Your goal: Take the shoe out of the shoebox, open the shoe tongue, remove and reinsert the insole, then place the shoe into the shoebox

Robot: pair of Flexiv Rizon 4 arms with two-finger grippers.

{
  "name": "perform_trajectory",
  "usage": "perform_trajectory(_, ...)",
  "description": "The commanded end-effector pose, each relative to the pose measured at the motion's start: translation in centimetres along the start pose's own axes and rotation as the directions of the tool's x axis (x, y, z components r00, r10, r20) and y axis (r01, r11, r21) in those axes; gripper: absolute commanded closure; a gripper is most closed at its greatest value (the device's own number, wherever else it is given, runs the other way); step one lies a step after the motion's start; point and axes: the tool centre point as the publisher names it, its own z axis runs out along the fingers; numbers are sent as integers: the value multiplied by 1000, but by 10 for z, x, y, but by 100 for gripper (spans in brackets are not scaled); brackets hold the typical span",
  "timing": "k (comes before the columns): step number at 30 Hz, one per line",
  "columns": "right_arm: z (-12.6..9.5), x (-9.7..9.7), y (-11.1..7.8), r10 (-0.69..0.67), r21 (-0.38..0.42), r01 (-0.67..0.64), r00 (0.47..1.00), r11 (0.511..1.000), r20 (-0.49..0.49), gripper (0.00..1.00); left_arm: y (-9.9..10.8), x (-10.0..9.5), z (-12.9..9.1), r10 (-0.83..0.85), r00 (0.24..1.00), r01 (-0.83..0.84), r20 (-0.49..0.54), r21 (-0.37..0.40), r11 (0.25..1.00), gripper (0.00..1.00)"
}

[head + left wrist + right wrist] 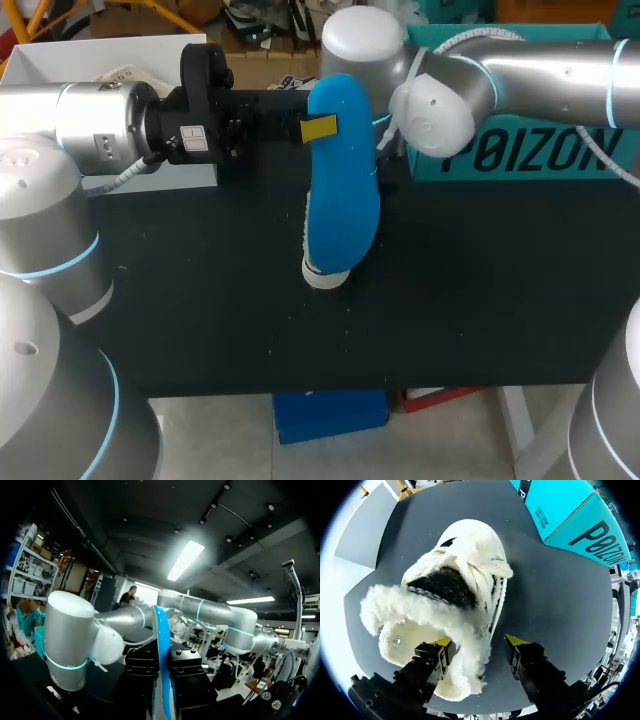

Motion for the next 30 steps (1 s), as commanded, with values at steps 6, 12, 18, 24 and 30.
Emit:
perform_trajectory(6,-52,-20,-6,25,-28,-28,995,999,-94,0,1,0,1,1,1000,-1,3,1,1000,100)
perform_trajectory(12,-68,-24,-12,55,-1,-58,954,998,-295,0,1,0,1,1,1000,-1,3,1,1000,100)
perform_trajectory(18,-79,-20,-16,10,10,-6,816,1000,-577,0,1,0,1,1,1000,-1,3,1,1000,100)
perform_trajectory(24,-87,-14,-17,-81,-40,73,740,997,-668,0,1,0,1,1,1000,-1,3,1,1000,100)
perform_trajectory(30,-87,-14,-17,-81,-40,73,740,997,-668,0,1,0,1,1,1000,-1,3,1,1000,100)
